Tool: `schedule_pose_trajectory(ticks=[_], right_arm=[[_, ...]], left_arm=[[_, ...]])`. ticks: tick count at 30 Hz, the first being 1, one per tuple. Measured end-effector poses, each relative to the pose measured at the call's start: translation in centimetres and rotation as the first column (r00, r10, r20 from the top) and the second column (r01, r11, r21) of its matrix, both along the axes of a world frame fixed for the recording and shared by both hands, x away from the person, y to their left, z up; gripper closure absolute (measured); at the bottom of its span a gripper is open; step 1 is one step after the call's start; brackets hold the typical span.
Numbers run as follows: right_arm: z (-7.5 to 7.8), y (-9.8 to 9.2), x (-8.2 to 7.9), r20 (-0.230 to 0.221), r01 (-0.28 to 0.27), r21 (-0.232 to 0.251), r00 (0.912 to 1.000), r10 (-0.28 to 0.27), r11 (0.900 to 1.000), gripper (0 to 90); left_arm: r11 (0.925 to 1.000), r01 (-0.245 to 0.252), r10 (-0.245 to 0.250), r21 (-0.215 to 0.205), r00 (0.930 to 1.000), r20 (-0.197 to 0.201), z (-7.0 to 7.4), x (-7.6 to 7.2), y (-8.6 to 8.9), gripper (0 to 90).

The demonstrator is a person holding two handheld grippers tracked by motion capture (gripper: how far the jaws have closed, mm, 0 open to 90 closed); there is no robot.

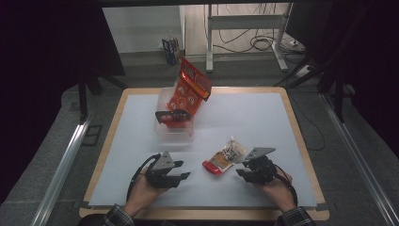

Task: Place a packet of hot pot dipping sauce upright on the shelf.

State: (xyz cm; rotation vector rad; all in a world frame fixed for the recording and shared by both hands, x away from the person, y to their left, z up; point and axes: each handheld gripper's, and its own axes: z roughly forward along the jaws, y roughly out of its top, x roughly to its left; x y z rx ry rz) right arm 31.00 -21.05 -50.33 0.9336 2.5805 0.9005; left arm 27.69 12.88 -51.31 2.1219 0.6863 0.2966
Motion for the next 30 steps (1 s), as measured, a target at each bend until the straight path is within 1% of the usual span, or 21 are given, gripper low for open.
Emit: schedule_pose_trajectory(ticks=[1,2,3,4,5,6,8,10,12,15,16,17,18,20,22,23,24,26,27,28,30], right_arm=[[0.0,0.0,0.0,0.001,0.004,-0.001,1.0000,-0.003,1.000,54.0],[0.0,-0.1,0.1,0.006,0.003,-0.004,1.0000,-0.003,1.000,52.3],[0.0,-0.2,0.1,0.010,0.004,-0.005,0.9999,-0.004,1.000,50.5],[0.0,-0.2,0.1,0.010,0.004,-0.005,0.9999,-0.004,1.000,50.5],[0.0,-0.3,0.2,0.009,0.014,-0.002,0.9999,-0.014,1.000,47.6],[0.0,-0.3,0.2,0.009,0.014,-0.002,0.9999,-0.014,1.000,47.6],[0.0,-0.6,0.4,0.014,0.016,0.004,0.9998,-0.016,1.000,45.3],[0.1,-0.8,0.5,0.018,0.026,0.011,0.9995,-0.026,1.000,43.2],[0.1,-1.0,0.7,0.021,0.037,0.016,0.9991,-0.037,0.999,42.2],[0.2,-1.3,1.0,0.028,0.045,0.034,0.9986,-0.046,0.998,40.2],[0.2,-1.4,1.2,0.029,0.049,0.049,0.9983,-0.051,0.998,38.3],[0.2,-1.4,1.2,0.029,0.049,0.049,0.9983,-0.051,0.998,38.3],[0.2,-1.4,1.3,0.027,0.052,0.057,0.9982,-0.054,0.997,37.6],[0.0,-1.2,1.8,0.017,0.055,0.077,0.9982,-0.057,0.995,34.3],[-0.1,-1.1,2.2,0.011,0.059,0.088,0.9981,-0.060,0.994,32.4],[-0.1,-0.9,2.4,0.011,0.058,0.092,0.9981,-0.060,0.994,31.2],[-0.1,-0.8,2.7,0.008,0.063,0.108,0.9979,-0.064,0.992,30.2],[-0.1,-0.5,3.2,-0.001,0.058,0.129,0.9983,-0.059,0.990,28.8],[-0.1,-0.2,3.8,-0.022,0.042,0.161,0.9990,-0.039,0.986,28.6],[-0.1,-0.2,3.8,-0.022,0.042,0.161,0.9990,-0.039,0.986,28.6],[-0.3,0.3,4.1,-0.038,0.032,0.168,0.9990,-0.026,0.985,29.1]], left_arm=[[1.0000,0.000,0.000,0.000,1.0000,0.000,0.0,0.0,0.0,55.4],[0.9994,0.022,-0.022,-0.026,0.9997,-0.012,0.1,0.8,-1.0,59.4],[0.9994,0.022,-0.022,-0.026,0.9997,-0.012,0.1,0.8,-1.0,63.6],[0.9988,0.031,-0.031,-0.039,0.9994,-0.014,0.1,1.2,-1.6,63.6],[0.9979,0.040,-0.041,-0.051,0.9990,-0.016,0.1,1.6,-2.2,70.9],[0.9966,0.049,-0.051,-0.065,0.9986,-0.018,0.1,2.0,-2.8,70.9],[0.9942,0.063,-0.065,-0.087,0.9978,-0.016,0.0,2.7,-4.2,76.6],[0.9928,0.072,-0.074,-0.096,0.9971,-0.017,-0.2,3.3,-5.2,80.4],[0.9922,0.078,-0.082,-0.097,0.9962,-0.030,-0.6,3.8,-6.0,82.1],[0.9948,0.089,-0.091,-0.049,0.9950,-0.042,-1.5,4.2,-6.9,82.6],[0.9946,0.096,-0.098,-0.039,0.9940,-0.048,-1.9,4.2,-7.0,82.6],[0.9946,0.096,-0.098,-0.039,0.9940,-0.048,-1.9,4.2,-7.0,82.7],[0.9941,0.108,-0.108,-0.013,0.9926,-0.054,-2.0,4.2,-7.2,82.7],[0.9916,0.111,-0.109,0.066,0.9934,-0.036,-2.2,4.0,-7.5,83.8],[0.9870,0.115,-0.113,0.111,0.9933,-0.024,-2.4,3.8,-7.7,86.4],[0.9859,0.117,-0.116,0.119,0.9931,-0.018,-2.5,3.6,-7.7,87.4],[0.9876,0.111,-0.110,0.111,0.9938,-0.021,-2.6,3.6,-7.7,88.6],[0.9860,0.112,-0.110,0.123,0.9937,-0.023,-2.5,3.6,-7.8,89.5],[0.9848,0.115,-0.113,0.130,0.9934,-0.017,-2.5,3.5,-7.9,89.7],[0.9840,0.117,-0.116,0.134,0.9932,-0.013,-2.5,3.5,-7.9,89.7],[0.9835,0.119,-0.118,0.136,0.9929,-0.011,-2.5,3.5,-7.9,89.7]])
